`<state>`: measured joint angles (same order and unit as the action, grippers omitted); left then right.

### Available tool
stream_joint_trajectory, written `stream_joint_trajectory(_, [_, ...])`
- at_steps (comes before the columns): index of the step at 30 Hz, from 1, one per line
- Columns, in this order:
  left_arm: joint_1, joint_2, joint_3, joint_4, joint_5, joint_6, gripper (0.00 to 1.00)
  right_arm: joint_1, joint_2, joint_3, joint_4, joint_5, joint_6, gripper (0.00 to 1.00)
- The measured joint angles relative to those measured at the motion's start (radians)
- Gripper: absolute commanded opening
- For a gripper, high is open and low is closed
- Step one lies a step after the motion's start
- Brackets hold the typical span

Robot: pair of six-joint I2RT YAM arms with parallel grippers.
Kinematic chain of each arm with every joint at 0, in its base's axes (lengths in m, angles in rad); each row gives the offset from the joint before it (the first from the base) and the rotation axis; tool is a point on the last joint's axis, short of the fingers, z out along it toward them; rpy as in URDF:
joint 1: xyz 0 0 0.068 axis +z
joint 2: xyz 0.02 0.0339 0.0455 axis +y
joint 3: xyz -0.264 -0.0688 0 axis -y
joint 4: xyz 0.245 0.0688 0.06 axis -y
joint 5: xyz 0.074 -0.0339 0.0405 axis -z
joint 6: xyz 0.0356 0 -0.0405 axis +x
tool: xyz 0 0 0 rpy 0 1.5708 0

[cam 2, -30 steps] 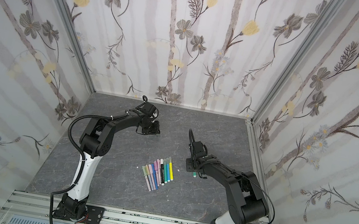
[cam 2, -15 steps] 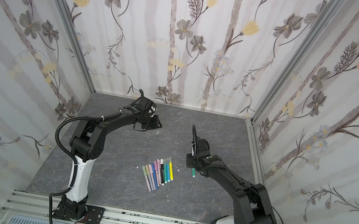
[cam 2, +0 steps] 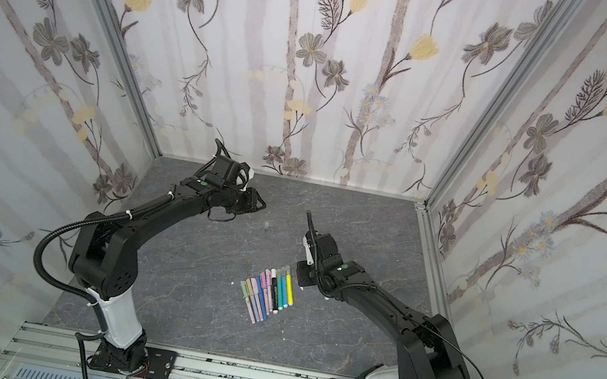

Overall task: Open the pen caps
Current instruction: 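Release the cap with the left gripper and the marker with the right, then grasp the yellow highlighter with the right gripper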

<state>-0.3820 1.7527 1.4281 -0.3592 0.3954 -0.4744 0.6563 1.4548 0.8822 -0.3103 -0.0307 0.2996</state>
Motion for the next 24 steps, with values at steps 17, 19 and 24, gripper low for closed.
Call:
stream_joint_trajectory(17, [0.057, -0.296, -0.37, 0.075, -0.025, 0.006, 0.37, 0.083, 0.193, 0.079, -0.027, 0.067, 0.085, 0.37])
stream_joint_trajectory(19, [0.061, -0.303, -0.378, 0.076, -0.025, 0.011, 0.37, 0.088, 0.196, 0.08, -0.031, 0.072, 0.089, 0.37])
stream_joint_trajectory(24, [0.063, -0.309, -0.385, 0.078, -0.024, 0.023, 0.37, 0.101, 0.213, 0.084, -0.039, 0.087, 0.104, 0.37])
